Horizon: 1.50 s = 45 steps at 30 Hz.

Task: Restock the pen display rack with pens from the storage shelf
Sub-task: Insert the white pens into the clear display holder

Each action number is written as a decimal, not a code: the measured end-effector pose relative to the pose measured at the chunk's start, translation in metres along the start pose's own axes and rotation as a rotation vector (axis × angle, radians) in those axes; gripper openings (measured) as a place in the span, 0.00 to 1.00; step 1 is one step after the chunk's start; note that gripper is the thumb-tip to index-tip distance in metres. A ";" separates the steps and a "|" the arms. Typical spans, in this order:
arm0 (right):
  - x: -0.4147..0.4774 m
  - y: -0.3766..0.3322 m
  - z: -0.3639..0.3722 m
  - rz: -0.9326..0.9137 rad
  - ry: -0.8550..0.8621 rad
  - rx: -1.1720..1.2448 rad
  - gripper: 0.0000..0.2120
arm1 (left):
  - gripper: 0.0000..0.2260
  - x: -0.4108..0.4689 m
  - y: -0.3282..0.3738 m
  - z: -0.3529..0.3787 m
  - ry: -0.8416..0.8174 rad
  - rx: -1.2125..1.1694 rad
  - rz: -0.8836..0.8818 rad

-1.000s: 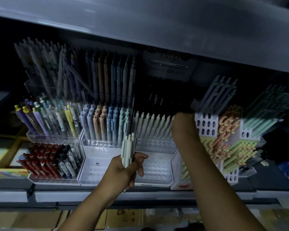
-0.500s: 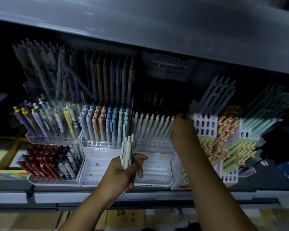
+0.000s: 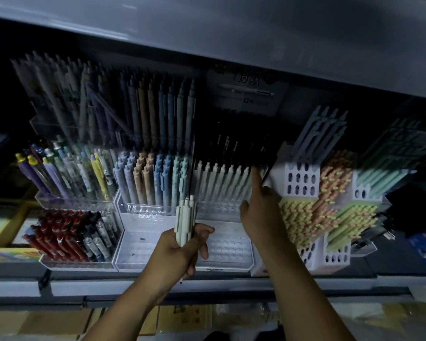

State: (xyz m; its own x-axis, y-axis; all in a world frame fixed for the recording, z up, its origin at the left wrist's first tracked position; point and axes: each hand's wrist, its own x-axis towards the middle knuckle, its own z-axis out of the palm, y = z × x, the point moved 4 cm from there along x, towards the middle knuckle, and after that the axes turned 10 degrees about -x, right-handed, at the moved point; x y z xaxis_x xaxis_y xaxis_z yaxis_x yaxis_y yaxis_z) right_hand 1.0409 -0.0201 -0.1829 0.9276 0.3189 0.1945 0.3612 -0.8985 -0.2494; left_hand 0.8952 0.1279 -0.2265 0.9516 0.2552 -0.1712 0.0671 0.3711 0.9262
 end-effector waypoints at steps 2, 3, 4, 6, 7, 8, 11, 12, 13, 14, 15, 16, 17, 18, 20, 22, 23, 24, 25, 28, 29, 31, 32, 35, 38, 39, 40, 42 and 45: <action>-0.001 0.001 0.000 -0.006 0.027 0.067 0.40 | 0.08 -0.001 0.000 0.001 0.001 0.006 0.002; 0.000 0.002 -0.001 -0.001 0.044 0.114 0.38 | 0.08 -0.001 0.000 0.001 0.001 0.007 0.002; 0.003 0.005 0.000 0.007 0.067 0.161 0.37 | 0.08 -0.001 0.000 0.001 0.001 0.007 0.002; 0.009 0.011 0.000 0.023 0.106 0.253 0.34 | 0.08 -0.001 -0.001 0.001 0.003 0.009 0.002; 0.011 0.012 0.000 0.028 0.111 0.284 0.34 | 0.08 -0.001 -0.001 0.001 0.003 0.009 0.003; 0.012 0.013 0.000 0.031 0.107 0.303 0.34 | 0.08 -0.001 -0.001 0.001 0.003 0.006 0.004; 0.012 0.012 -0.003 0.013 0.104 0.316 0.33 | 0.08 0.000 -0.001 0.003 -0.001 0.009 0.010; 0.012 0.012 -0.003 0.007 0.106 0.311 0.32 | 0.08 0.000 -0.001 0.003 -0.004 0.010 0.011; 0.012 0.013 -0.003 0.011 0.105 0.308 0.32 | 0.08 0.000 -0.002 0.003 -0.007 0.007 0.009; 0.012 0.014 -0.001 0.019 0.105 0.317 0.33 | 0.08 0.001 -0.002 0.002 -0.007 -0.002 0.004; 0.011 0.015 0.001 0.033 0.106 0.346 0.34 | 0.08 0.002 -0.003 0.002 -0.007 -0.018 -0.002; 0.010 0.016 0.003 0.047 0.113 0.392 0.34 | 0.08 0.002 -0.003 0.002 -0.007 -0.037 -0.007; 0.008 0.016 0.005 0.067 0.121 0.439 0.35 | 0.08 0.002 -0.004 0.002 -0.008 -0.056 -0.010; 0.004 0.015 0.006 0.084 0.134 0.482 0.34 | 0.09 0.002 -0.003 0.001 -0.010 -0.076 -0.015; -0.004 0.010 0.005 0.109 0.149 0.545 0.29 | 0.09 0.002 -0.002 0.001 -0.014 -0.129 -0.024; -0.012 -0.002 0.003 0.098 0.082 0.613 0.20 | 0.09 0.002 0.000 0.001 -0.026 -0.191 -0.034; -0.016 -0.011 0.003 0.070 0.011 0.669 0.14 | 0.09 0.003 0.001 0.001 -0.034 -0.210 -0.036; -0.019 -0.020 0.003 0.028 -0.072 0.731 0.09 | 0.10 0.003 0.002 0.001 -0.045 -0.217 -0.039; -0.022 -0.030 0.001 -0.016 -0.144 0.783 0.06 | 0.11 0.004 0.003 0.001 -0.058 -0.217 -0.042; -0.029 -0.049 -0.005 -0.104 -0.297 0.889 0.07 | 0.11 0.004 0.001 0.000 -0.087 -0.243 -0.059; -0.030 -0.052 -0.006 -0.110 -0.345 0.920 0.07 | 0.11 0.004 0.001 -0.001 -0.087 -0.257 -0.067; -0.032 -0.056 -0.005 -0.121 -0.427 0.976 0.08 | 0.08 0.003 0.002 -0.002 -0.089 -0.258 -0.081; -0.032 -0.057 -0.003 -0.126 -0.448 0.981 0.07 | 0.07 0.002 0.003 -0.002 -0.097 -0.255 -0.089; -0.032 -0.060 0.001 -0.110 -0.449 0.981 0.06 | 0.12 0.000 0.003 -0.003 -0.111 -0.248 -0.110; -0.032 -0.065 0.005 -0.064 -0.488 1.077 0.03 | 0.11 -0.003 0.007 -0.002 -0.128 -0.241 -0.101; -0.032 -0.066 0.005 -0.056 -0.492 1.102 0.02 | 0.10 -0.003 0.007 -0.003 -0.116 -0.248 -0.095; -0.031 -0.067 0.005 -0.052 -0.481 1.107 0.03 | 0.10 -0.004 0.008 -0.005 -0.098 -0.252 -0.090; -0.029 -0.066 0.004 -0.050 -0.427 1.086 0.05 | 0.11 -0.004 0.008 -0.010 -0.064 -0.251 -0.083; -0.024 -0.066 0.005 -0.040 -0.353 1.097 0.05 | 0.12 -0.006 0.009 -0.014 -0.051 -0.249 -0.085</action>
State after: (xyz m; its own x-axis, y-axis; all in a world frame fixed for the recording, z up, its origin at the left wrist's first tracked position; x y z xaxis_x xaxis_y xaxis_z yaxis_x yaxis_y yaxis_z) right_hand 0.9953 0.0327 -0.1759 0.8261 0.5633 -0.0128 0.1183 -0.1956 -0.9735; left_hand 0.8864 0.1421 -0.2222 0.9601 0.1708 -0.2214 0.0773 0.5987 0.7972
